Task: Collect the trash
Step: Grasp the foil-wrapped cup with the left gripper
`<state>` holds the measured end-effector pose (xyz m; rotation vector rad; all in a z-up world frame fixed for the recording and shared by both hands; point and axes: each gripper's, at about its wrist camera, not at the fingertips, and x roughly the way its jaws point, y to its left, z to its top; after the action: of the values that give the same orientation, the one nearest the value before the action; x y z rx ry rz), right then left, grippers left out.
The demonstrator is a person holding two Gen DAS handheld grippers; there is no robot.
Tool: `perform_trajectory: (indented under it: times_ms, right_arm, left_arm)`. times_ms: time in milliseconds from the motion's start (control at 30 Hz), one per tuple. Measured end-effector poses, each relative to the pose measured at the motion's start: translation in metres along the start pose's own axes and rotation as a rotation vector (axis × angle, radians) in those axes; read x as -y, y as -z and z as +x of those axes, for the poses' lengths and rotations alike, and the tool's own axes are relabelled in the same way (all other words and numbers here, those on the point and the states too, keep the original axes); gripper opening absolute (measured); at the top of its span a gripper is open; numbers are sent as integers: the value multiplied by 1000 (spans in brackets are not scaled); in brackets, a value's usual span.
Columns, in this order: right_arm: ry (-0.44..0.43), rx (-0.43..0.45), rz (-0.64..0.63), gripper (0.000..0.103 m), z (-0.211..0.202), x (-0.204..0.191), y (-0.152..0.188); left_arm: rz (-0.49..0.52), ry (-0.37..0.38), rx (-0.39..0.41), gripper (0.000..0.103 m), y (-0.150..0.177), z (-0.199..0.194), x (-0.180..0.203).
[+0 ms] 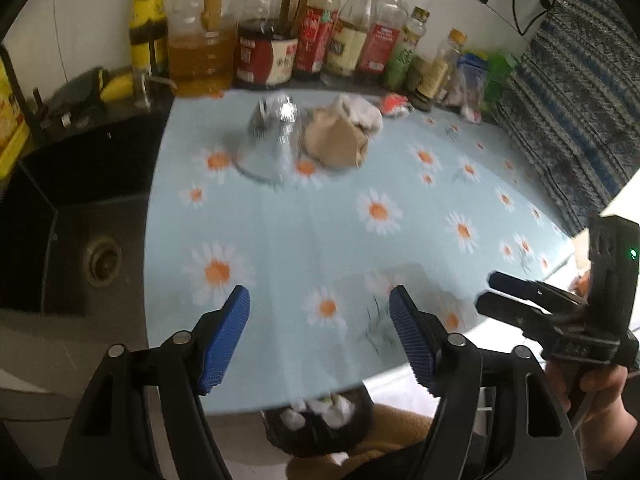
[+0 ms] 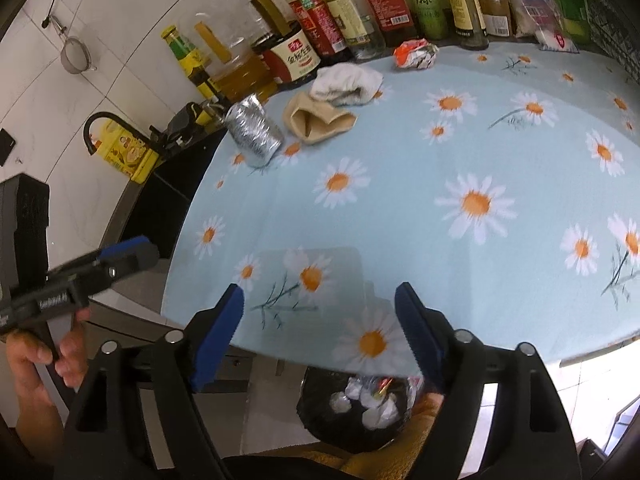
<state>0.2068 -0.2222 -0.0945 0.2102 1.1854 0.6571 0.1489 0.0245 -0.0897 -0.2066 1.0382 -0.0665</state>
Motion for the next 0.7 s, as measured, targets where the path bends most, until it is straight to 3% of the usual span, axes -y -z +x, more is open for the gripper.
perform_trajectory:
  times_ms: [267,400,700]
  right_arm:
    - [-3,-8,7,80,4,26,-29]
    - [23,17,-34,84,3,32,-41]
    - [-13,-16,-26,84,16,51,-51]
  left_arm:
    - [-9,-48,13,79,-47,26,3]
    - [-17,-122,11,79,-69,44,-2]
    - [-54,-147,-40,79,-100,90,-22]
